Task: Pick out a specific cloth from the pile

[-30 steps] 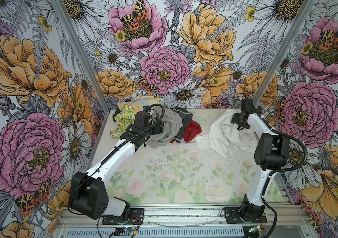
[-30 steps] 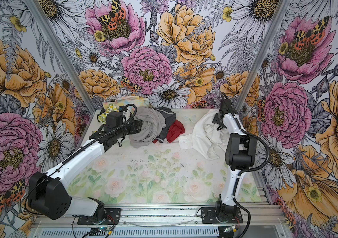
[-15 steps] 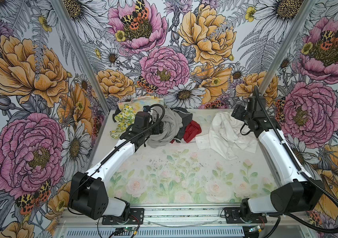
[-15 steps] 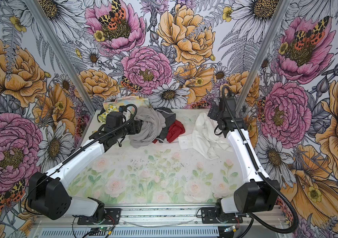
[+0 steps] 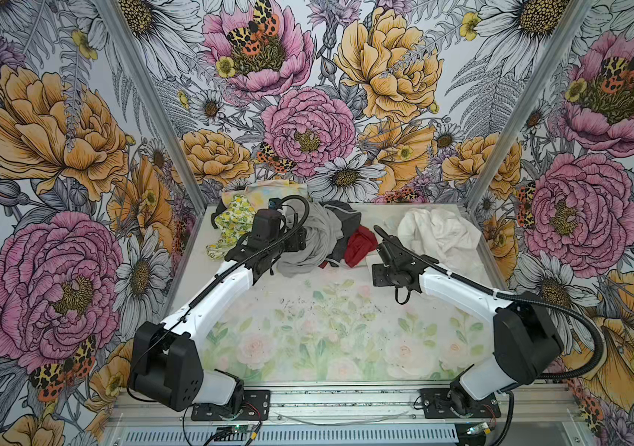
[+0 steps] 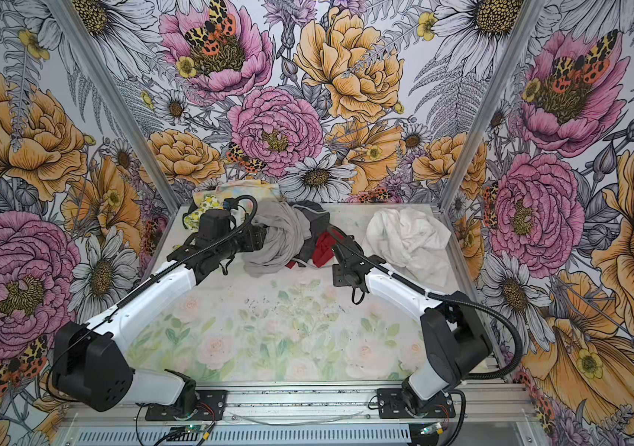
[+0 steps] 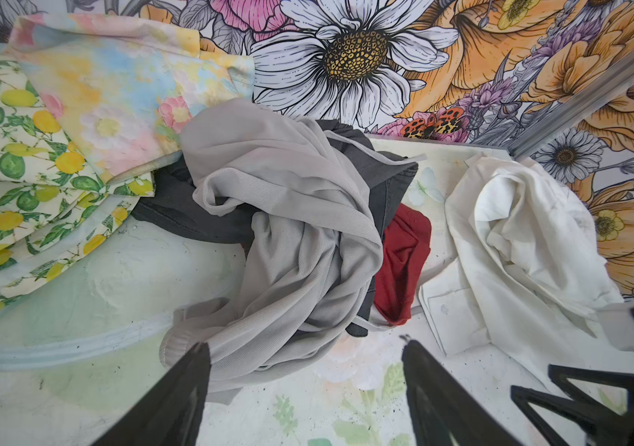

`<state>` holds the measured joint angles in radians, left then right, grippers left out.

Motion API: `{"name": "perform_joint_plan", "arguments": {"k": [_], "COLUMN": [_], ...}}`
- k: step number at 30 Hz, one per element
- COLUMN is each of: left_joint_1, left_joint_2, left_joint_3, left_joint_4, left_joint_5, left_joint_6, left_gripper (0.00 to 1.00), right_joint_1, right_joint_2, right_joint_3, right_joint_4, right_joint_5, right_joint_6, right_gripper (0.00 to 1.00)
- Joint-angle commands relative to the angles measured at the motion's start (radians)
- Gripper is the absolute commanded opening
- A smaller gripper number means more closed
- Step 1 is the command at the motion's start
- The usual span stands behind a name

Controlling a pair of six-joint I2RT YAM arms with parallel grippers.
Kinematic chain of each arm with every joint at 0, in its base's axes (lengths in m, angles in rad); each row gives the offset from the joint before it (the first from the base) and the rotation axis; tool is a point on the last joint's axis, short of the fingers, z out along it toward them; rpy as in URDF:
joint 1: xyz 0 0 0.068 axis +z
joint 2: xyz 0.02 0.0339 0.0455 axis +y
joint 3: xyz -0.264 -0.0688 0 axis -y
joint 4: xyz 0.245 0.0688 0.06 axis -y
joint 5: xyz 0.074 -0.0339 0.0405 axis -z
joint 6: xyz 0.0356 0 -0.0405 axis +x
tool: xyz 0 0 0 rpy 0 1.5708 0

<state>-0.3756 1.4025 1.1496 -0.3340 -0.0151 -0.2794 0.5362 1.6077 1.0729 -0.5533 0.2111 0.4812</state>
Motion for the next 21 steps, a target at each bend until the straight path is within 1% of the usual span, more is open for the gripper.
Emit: {"name": "perform_joint_plan", "arguments": {"k": [1,6,10,13,17,21], "left_joint_1": [-0.002,-0.002,0.0,0.0,-0.001,-0.006], "left_joint_2": [-0.02,-0.021,-0.026,-0.03,-0.045,-0.055], "left_joint_3": [-0.02,-0.019,-0.019,-0.017,-0.012,-0.004], "left_joint_4": [-0.002,-0.003,-0.003,-0.001,-0.002,0.004], "left_joint_5": [-0.011,-0.009,-0.015,0.006,0.09,0.249], "left_joint_6": [0.015,0.017,0.023,0.028,0.048,0.089], "left_gripper": [0.8,0.8,0.8,0.8,0.81,0.82], "right_joint_1": [0.007,-0.002,-0.012,-0.022,-0.034,-0.054], "right_joint_2": [0.079,0.211,0.277,0.313,0.344,0.358], "right_joint_3": [0.067,0.149,0.183,0.199,0.205,0.193], "right_joint_4": [0.059,0.058,0.058,0.061,0.066,0.086], "right_joint_5": [-0.002,0.023,0.037,0.028,0.046,0.03], "right_joint_6": [-0.008,-0.049,-0.06,-0.061,-0.058,-0.048], "right_gripper": [0.69,0.65,0.63,0.62,0.6,0.53]}}
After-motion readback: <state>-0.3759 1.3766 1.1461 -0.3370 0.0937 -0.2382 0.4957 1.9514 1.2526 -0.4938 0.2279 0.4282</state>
